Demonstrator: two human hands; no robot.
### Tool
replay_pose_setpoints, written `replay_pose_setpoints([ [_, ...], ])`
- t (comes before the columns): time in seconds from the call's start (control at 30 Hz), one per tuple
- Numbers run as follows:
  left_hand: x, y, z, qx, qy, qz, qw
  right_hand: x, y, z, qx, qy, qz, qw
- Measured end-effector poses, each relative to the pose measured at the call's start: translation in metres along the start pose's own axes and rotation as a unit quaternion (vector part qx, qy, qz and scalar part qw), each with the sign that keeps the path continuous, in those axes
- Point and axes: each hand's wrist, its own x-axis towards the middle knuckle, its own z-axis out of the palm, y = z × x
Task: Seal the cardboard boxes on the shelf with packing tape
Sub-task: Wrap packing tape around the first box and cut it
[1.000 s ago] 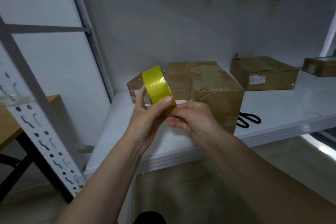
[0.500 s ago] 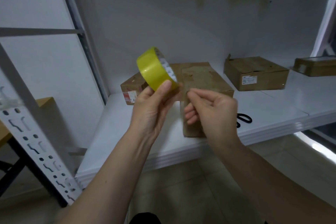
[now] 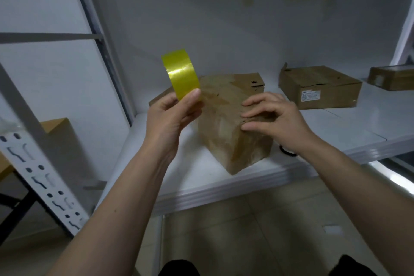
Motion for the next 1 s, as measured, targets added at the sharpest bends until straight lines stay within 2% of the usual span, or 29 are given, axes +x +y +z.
replay_pose_setpoints([
  [0.1,0.004,0.006,0.006,0.017,-0.005,-0.004,1.000,0.012,-0.002,-0.001,0.041,-0.040,0.043,0.997],
  [0.27,0.009,0.017,0.018,0.038,-0.011,-0.015,0.999,0.030,0.005,0.014,0.045,-0.055,0.027,0.997],
  [0.4,0.019,0.030,0.017,0.052,-0.024,-0.024,0.998,0.031,0.003,0.002,0.106,-0.102,0.084,0.986],
  [0.47,0.025,0.041,0.018,0.067,-0.067,-0.031,0.995,0.035,-0.007,-0.004,0.094,-0.095,0.103,0.986],
  [0.53,0.032,0.057,0.018,0.096,-0.132,-0.059,0.985,0.048,-0.022,-0.008,0.092,-0.029,0.093,0.991],
  [0.63,0.043,0.076,0.020,0.126,-0.262,-0.153,0.944,0.069,-0.043,-0.013,0.237,0.012,0.078,0.968],
  [0.73,0.047,0.078,0.025,0.099,-0.340,-0.199,0.914,0.077,-0.057,-0.011,0.248,0.051,0.068,0.965],
  [0.83,0.045,0.074,0.027,0.045,-0.311,-0.206,0.927,0.076,-0.061,-0.013,0.203,0.121,0.066,0.969],
  [0.9,0.045,0.068,0.026,-0.010,-0.235,-0.225,0.946,0.073,-0.062,-0.014,0.172,0.143,0.052,0.973],
  [1.0,0.043,0.057,0.026,-0.074,-0.151,-0.274,0.947,0.067,-0.063,-0.010,0.128,0.153,0.031,0.979],
])
